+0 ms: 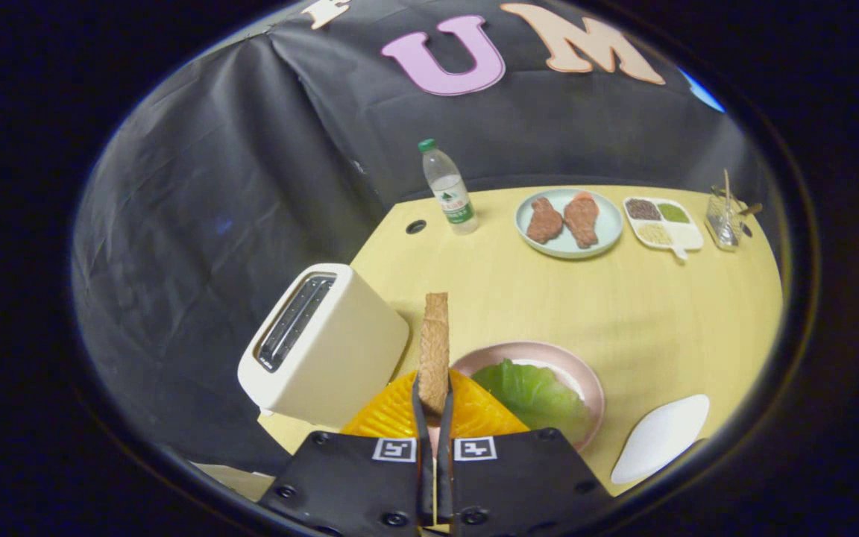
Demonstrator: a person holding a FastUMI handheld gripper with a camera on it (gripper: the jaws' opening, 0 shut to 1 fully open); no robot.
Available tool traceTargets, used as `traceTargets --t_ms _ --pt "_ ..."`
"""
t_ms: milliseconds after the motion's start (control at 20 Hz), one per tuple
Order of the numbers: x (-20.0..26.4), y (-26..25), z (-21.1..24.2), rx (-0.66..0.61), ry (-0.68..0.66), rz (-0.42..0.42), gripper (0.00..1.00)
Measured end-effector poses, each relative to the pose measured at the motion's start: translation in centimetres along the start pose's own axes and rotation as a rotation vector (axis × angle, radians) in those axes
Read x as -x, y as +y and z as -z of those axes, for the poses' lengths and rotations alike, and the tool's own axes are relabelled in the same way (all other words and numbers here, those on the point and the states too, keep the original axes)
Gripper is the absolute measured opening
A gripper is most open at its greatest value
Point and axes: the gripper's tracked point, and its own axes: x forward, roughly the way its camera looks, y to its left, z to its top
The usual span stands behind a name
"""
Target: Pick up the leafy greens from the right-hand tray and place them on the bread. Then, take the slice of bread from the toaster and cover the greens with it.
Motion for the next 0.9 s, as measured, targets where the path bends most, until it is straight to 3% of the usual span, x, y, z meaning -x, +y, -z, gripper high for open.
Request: traceTargets --t_ms 600,850,900 --pt "-1.4 -5.7 5.1 -0.178 0.043 0.042 0.08" --pt "-0.6 -8.5 6.6 -0.155 0.089 0.087 0.29" --pt "-0.8 -9.0 6.8 -0.142 0.093 0.098 0.38"
